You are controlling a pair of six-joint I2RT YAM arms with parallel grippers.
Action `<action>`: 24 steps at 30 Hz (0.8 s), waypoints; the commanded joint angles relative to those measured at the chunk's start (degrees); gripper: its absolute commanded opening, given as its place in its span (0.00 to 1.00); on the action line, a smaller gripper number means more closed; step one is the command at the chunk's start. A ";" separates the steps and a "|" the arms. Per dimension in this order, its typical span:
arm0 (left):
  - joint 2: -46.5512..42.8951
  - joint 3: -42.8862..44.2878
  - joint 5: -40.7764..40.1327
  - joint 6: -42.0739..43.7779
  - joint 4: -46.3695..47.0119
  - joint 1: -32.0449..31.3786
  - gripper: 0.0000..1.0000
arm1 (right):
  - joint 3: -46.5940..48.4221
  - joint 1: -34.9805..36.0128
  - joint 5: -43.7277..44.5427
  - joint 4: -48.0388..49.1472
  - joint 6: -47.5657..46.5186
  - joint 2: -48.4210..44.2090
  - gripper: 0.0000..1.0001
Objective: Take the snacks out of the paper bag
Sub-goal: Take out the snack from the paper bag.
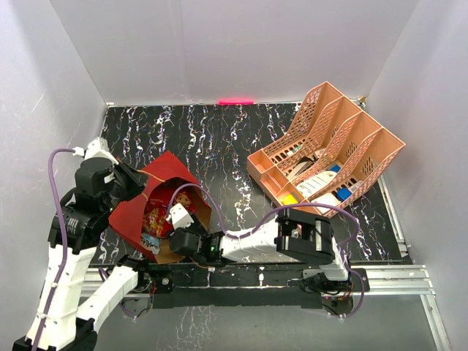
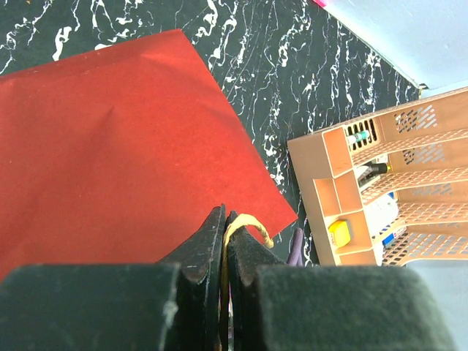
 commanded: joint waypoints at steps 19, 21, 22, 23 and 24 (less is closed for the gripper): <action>-2.41 1.43 -7.29 1.83 -0.38 -0.17 0.00 | 1.56 -0.31 -11.17 9.45 -4.37 -12.56 0.07; -2.30 1.53 -7.73 1.92 -0.49 -0.23 0.00 | 0.93 -0.31 -11.44 9.52 -4.07 -13.65 0.07; -2.36 1.49 -7.94 1.92 -0.51 -0.23 0.00 | 0.50 -0.33 -11.63 9.52 -3.94 -14.27 0.07; -2.50 1.39 -8.08 2.00 -0.43 -0.20 0.00 | 0.00 -0.31 -11.88 9.48 -3.74 -14.87 0.07; -2.59 1.30 -8.28 2.08 -0.41 -0.21 0.00 | -0.44 -0.37 -12.19 9.51 -3.63 -15.04 0.07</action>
